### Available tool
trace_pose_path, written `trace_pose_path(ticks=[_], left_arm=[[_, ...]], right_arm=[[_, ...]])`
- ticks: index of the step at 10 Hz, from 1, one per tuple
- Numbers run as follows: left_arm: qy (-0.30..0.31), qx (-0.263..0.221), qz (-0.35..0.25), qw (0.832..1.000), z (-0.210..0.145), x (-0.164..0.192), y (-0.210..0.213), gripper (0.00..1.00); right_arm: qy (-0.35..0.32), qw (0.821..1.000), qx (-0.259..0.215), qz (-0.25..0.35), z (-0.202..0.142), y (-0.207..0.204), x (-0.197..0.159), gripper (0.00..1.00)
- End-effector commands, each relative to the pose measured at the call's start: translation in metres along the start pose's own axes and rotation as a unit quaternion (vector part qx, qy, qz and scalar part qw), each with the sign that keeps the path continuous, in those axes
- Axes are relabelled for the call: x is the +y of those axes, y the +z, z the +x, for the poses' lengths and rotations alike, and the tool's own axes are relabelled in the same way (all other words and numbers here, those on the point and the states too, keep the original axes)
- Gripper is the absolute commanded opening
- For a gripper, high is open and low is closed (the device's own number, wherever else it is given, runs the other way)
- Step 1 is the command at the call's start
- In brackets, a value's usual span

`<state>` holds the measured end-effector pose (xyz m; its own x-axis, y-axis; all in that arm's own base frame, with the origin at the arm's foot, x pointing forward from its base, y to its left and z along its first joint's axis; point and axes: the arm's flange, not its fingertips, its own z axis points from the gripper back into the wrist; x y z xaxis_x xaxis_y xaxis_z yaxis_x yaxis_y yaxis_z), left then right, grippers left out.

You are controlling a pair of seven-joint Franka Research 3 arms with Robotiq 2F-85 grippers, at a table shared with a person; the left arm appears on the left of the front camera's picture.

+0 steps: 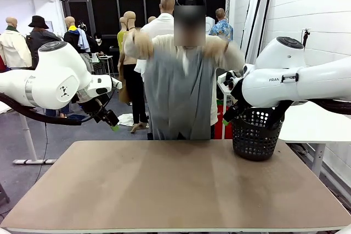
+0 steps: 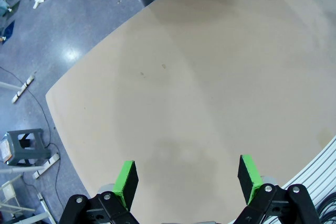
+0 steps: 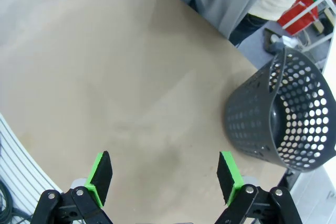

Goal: Fold the training pants.
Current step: Grab both ends of the Training pants handed by a person.

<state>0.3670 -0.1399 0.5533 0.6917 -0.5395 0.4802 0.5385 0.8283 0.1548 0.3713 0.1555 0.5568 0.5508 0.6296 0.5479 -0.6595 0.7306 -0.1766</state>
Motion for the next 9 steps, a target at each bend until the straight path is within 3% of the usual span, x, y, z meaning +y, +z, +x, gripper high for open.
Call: trace_pose_path(ticks=[1, 9], left_arm=[[-0.001, 0.001, -0.001, 1.0, 0.001, 0.0011, 0.0019, 1.0], [-0.001, 0.001, -0.001, 1.0, 0.001, 0.0011, 0.0019, 1.0]], right_arm=[[-0.001, 1.0, 0.001, 0.001, -0.0003, -0.0009, -0.0005, 1.0], [-0.001, 1.0, 0.001, 0.001, -0.0003, -0.0009, -0.0005, 1.0]])
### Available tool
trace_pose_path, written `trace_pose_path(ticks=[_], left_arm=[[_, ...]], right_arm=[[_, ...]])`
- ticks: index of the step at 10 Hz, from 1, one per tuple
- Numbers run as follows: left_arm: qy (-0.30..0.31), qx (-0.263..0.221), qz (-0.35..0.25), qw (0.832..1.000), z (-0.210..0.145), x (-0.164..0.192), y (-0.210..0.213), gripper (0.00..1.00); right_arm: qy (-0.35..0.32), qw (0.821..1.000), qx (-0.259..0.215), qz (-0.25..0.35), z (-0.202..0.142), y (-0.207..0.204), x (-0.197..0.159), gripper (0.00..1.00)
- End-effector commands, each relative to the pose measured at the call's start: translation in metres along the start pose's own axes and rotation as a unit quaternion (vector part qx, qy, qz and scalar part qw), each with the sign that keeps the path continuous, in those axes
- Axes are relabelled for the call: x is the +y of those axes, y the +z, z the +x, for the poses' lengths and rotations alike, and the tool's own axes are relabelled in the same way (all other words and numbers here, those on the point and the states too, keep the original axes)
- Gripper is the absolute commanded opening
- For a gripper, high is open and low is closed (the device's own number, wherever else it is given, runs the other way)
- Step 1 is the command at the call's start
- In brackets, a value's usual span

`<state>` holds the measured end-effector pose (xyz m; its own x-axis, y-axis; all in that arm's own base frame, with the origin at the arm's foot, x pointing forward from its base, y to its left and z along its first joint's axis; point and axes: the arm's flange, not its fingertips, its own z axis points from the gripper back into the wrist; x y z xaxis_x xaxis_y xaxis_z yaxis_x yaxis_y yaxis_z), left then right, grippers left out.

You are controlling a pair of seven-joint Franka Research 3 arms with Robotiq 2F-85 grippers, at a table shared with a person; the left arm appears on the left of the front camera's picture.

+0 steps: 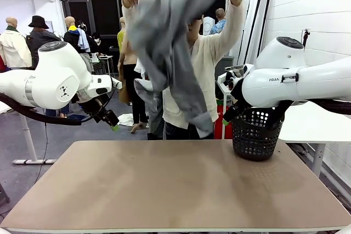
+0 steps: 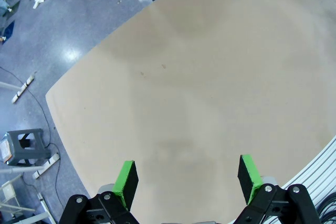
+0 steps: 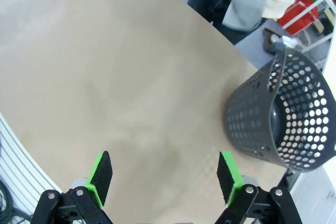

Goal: Fold the training pants.
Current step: Grab both ends of the Training pants handed by a person.

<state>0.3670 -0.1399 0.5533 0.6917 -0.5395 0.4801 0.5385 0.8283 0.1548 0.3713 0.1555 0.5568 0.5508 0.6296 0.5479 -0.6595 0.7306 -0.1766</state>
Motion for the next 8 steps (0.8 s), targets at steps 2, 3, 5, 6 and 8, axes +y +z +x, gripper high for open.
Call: trace_pose_path(ticks=[2, 3, 5, 6, 8], left_arm=[[-0.001, 0.001, -0.001, 1.0, 0.001, 0.0011, 0.0019, 1.0], [-0.001, 0.001, -0.001, 1.0, 0.001, 0.0011, 0.0019, 1.0], [-0.001, 0.001, -0.001, 1.0, 0.001, 0.0011, 0.0019, 1.0], [-0.001, 0.001, -0.001, 1.0, 0.001, 0.0011, 0.0019, 1.0], [-0.001, 0.001, -0.001, 1.0, 0.001, 0.0011, 0.0019, 1.0]], right_arm=[[-0.001, 1.0, 0.001, 0.001, -0.0003, -0.0009, -0.0005, 1.0], [-0.001, 1.0, 0.001, 0.001, -0.0003, -0.0009, -0.0005, 1.0], [-0.001, 1.0, 0.001, 0.001, -0.0003, -0.0009, -0.0005, 1.0], [-0.001, 1.0, 0.001, 0.001, -0.0003, -0.0009, -0.0005, 1.0], [-0.001, 1.0, 0.001, 0.001, -0.0003, -0.0009, -0.0005, 1.0]])
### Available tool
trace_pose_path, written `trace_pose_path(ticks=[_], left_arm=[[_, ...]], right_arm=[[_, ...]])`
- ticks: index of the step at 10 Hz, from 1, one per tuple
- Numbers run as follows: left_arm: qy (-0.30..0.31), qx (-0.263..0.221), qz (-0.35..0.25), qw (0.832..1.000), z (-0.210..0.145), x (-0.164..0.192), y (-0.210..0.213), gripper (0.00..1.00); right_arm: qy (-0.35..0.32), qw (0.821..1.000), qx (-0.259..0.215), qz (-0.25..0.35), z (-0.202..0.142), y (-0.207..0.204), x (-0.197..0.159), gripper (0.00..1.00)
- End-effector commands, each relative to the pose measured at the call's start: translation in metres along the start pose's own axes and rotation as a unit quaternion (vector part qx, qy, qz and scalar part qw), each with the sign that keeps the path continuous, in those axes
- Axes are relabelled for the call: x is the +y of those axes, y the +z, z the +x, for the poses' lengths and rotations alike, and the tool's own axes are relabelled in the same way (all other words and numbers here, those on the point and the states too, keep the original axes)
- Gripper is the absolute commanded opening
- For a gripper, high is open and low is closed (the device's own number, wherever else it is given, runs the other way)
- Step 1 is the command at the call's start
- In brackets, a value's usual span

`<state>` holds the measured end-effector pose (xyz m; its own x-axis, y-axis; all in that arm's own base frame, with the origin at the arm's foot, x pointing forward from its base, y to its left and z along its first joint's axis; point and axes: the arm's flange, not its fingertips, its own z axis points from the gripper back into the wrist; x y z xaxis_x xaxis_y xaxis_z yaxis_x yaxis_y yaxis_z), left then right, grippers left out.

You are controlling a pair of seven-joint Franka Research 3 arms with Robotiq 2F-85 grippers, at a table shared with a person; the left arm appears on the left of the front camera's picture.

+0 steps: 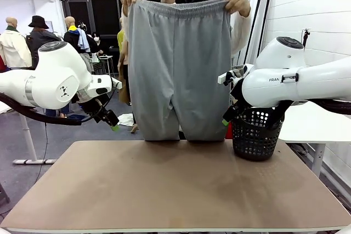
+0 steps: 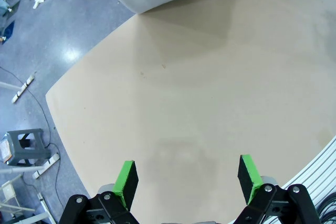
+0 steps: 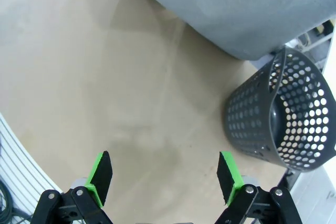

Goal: Fold the training pants.
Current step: Grab both ends of the Training pants handed by a person.

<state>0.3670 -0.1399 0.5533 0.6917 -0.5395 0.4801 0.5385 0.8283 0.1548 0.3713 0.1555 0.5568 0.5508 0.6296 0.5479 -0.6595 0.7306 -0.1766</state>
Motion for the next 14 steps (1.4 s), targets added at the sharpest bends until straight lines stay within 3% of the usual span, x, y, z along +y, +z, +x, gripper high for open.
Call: trace_pose_path(ticks=[1, 14], left_arm=[[-0.001, 0.001, -0.001, 1.0, 0.001, 0.0011, 0.0019, 1.0], [-0.001, 0.001, -0.001, 1.0, 0.001, 0.0011, 0.0019, 1.0]], right_arm=[[-0.001, 1.0, 0.001, 0.001, -0.0003, -0.0009, -0.0005, 1.0], [-0.001, 1.0, 0.001, 0.001, -0.0003, -0.0009, -0.0005, 1.0]])
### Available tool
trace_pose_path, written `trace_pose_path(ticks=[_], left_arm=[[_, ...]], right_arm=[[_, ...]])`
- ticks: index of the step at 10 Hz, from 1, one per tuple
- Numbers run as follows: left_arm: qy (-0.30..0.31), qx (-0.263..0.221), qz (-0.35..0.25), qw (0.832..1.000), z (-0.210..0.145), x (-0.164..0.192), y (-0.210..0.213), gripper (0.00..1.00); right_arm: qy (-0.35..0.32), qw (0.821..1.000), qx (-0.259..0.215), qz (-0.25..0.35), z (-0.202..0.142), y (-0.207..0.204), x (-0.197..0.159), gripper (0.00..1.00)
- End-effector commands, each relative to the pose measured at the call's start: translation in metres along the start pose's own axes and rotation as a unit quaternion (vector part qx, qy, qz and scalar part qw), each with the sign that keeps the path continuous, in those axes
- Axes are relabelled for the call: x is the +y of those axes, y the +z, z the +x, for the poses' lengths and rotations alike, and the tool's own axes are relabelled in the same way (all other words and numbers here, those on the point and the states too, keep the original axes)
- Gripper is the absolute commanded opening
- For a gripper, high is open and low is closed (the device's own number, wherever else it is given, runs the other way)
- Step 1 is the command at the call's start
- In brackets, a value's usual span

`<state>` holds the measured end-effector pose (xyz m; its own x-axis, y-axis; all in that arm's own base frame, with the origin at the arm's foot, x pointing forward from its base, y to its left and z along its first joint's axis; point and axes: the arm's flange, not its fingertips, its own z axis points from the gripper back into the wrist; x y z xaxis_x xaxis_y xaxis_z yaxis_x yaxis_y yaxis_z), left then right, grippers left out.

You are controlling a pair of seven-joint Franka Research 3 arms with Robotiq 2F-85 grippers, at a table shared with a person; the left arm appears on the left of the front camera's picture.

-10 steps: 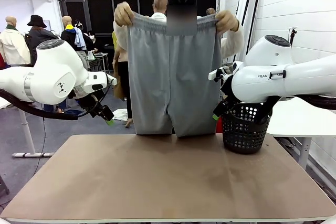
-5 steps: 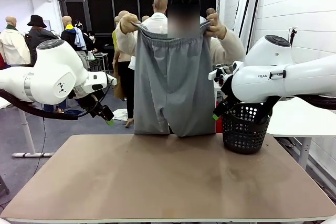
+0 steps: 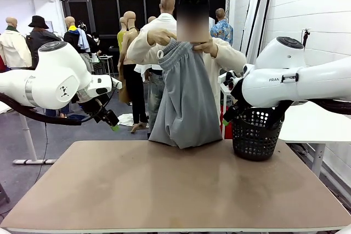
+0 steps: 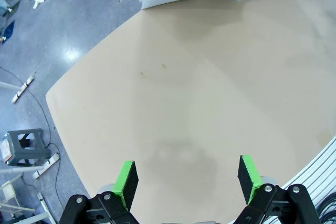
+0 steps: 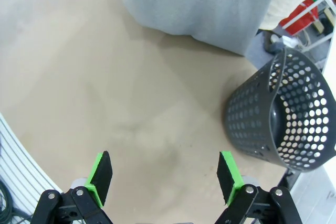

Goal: Fold the training pants.
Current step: Grab both ends of the Training pants handed by a person.

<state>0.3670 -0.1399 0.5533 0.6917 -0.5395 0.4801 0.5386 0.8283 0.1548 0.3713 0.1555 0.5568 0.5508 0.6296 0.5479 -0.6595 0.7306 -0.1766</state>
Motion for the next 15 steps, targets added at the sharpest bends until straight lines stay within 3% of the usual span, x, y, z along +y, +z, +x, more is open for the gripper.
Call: trace_pose_path(ticks=[1, 15], left_arm=[[-0.001, 0.001, -0.001, 1.0, 0.001, 0.0011, 0.0019, 1.0], [-0.001, 0.001, -0.001, 1.0, 0.001, 0.0011, 0.0019, 1.0]], right_arm=[[-0.001, 1.0, 0.001, 0.001, -0.0003, -0.0009, -0.0005, 1.0], [-0.001, 1.0, 0.001, 0.001, -0.0003, -0.0009, -0.0005, 1.0]])
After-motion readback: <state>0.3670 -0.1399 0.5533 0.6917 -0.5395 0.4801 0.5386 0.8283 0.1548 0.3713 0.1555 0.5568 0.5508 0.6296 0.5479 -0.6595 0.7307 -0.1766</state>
